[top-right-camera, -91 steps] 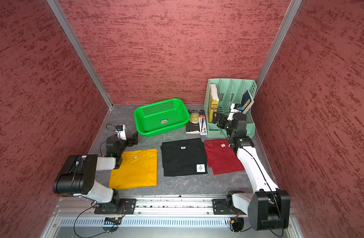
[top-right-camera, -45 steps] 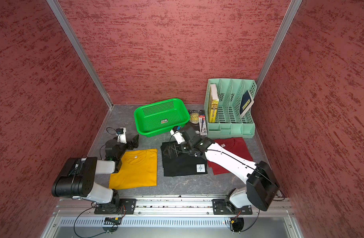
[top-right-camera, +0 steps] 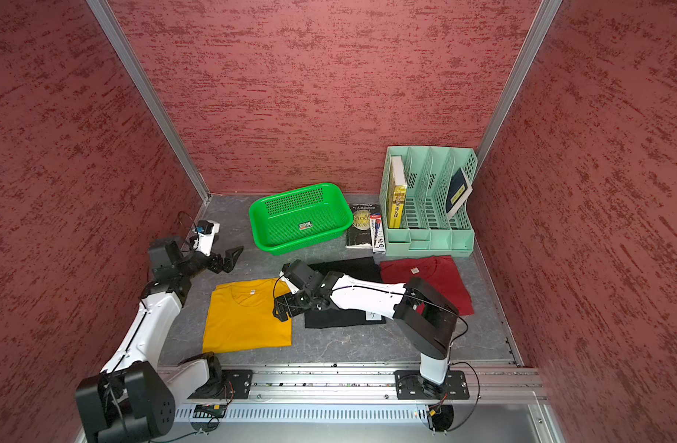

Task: Put the folded t-shirts into the basket
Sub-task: Pick up the T-shirt from the center of the board.

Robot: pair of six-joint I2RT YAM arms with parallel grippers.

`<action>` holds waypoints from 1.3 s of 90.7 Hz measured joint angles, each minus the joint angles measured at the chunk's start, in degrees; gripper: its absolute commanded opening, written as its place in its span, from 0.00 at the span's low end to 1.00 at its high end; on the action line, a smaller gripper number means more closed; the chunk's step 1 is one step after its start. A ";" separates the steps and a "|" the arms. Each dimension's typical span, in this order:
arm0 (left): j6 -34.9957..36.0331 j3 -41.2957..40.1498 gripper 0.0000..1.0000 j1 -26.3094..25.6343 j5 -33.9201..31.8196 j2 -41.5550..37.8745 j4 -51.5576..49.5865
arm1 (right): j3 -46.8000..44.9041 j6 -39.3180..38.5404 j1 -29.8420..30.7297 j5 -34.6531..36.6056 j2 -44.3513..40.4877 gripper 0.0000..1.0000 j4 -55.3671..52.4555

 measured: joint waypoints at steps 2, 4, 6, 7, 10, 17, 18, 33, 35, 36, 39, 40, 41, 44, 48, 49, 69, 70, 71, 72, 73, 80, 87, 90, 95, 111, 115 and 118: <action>1.40 0.00 1.00 1.09 0.31 -0.09 -2.64 | 0.26 0.70 0.04 0.52 0.61 0.87 -0.09; 2.60 0.02 1.00 1.92 0.61 -0.09 -5.01 | 0.63 1.36 0.09 0.94 1.36 0.86 -0.24; 4.28 0.02 1.00 2.75 0.72 -0.09 -7.82 | 1.01 1.75 0.15 1.29 2.01 0.85 -0.39; 5.05 0.02 1.00 3.04 0.79 -0.09 -9.07 | 1.18 2.05 0.15 1.40 2.32 0.85 -0.48; 7.10 0.04 1.00 3.69 0.81 -0.09 -12.66 | 1.75 2.89 0.28 1.90 3.37 0.83 -0.76; 10.75 0.09 1.00 4.35 0.52 -0.20 -18.84 | 2.95 4.15 0.98 3.02 5.46 0.78 -1.64; 11.15 0.09 1.00 4.37 0.46 -0.22 -19.52 | 3.10 4.31 1.11 3.19 5.73 0.77 -1.79; 16.39 0.11 1.00 4.55 -1.88 -0.31 -26.91 | 5.77 7.02 5.22 5.18 9.92 0.68 -3.10; 17.05 0.13 1.00 4.55 -2.23 -0.28 -27.58 | 6.01 7.28 5.79 5.68 10.34 0.66 -2.99; 17.51 0.15 1.00 4.59 -2.40 -0.22 -28.00 | 6.19 7.65 6.21 5.90 10.38 0.64 -2.91; 18.60 0.24 1.00 4.59 -2.75 0.00 -28.87 | 6.38 8.20 6.95 6.16 10.58 0.63 -2.89; 19.02 0.31 1.00 4.59 -2.91 0.07 -29.18 | 6.38 8.33 7.17 6.25 10.62 0.62 -2.86; 19.39 0.37 1.00 4.61 -3.10 0.22 -29.44 | 6.38 8.68 7.48 6.38 10.73 0.62 -2.93; 20.81 0.72 1.00 4.72 -3.50 0.85 -30.42 | 6.38 9.14 8.11 6.82 10.80 0.62 -2.82; 22.75 1.44 1.00 4.98 -3.93 2.21 -31.71 | 6.36 9.73 8.92 7.28 10.80 0.62 -2.82; 23.15 1.68 1.00 5.01 -4.00 2.56 -32.04 | 6.36 9.92 9.07 7.34 10.80 0.62 -2.82; 30.38 8.15 1.00 5.55 -8.02 12.33 -36.96 | 1.62 12.81 10.84 12.02 6.99 0.65 -3.50; 30.58 8.35 1.00 5.55 -8.28 12.59 -37.00 | 1.33 12.94 10.88 12.22 6.71 0.66 -3.91; 30.84 8.52 1.00 5.55 -8.59 12.96 -37.11 | 1.14 13.00 10.93 12.35 6.43 0.66 -4.28; 31.04 8.68 1.00 5.55 -8.83 13.16 -37.20 | 0.94 12.96 10.99 12.50 6.16 0.67 -4.61; 31.21 8.76 1.00 5.55 -9.03 13.38 -37.24 | 0.74 13.00 11.08 12.68 5.92 0.67 -5.09; 32.39 9.27 1.00 5.55 -10.67 14.51 -37.77 | 0.66 12.22 11.41 12.76 5.16 0.70 -6.47; 33.40 9.55 1.00 5.55 -11.78 15.02 -38.23 | 1.51 10.45 12.24 10.67 5.11 0.71 -5.05; 33.83 9.64 1.00 5.55 -12.20 15.15 -38.40 | 2.23 9.92 12.74 8.96 5.33 0.70 -3.37; 34.80 9.81 1.00 5.55 -12.79 15.34 -38.64 | 3.65 9.66 13.44 5.81 6.08 0.65 0.81; 39.30 9.77 1.00 5.55 -13.42 16.33 -37.70 | 8.07 10.67 14.60 -2.99 12.72 0.62 16.04; 40.89 9.68 1.00 5.55 -13.44 16.61 -37.22 | 9.01 10.67 14.67 -3.93 14.45 0.62 16.79; 41.92 9.68 1.00 5.53 -13.44 17.00 -37.03 | 9.11 10.71 14.67 -4.35 15.41 0.62 17.05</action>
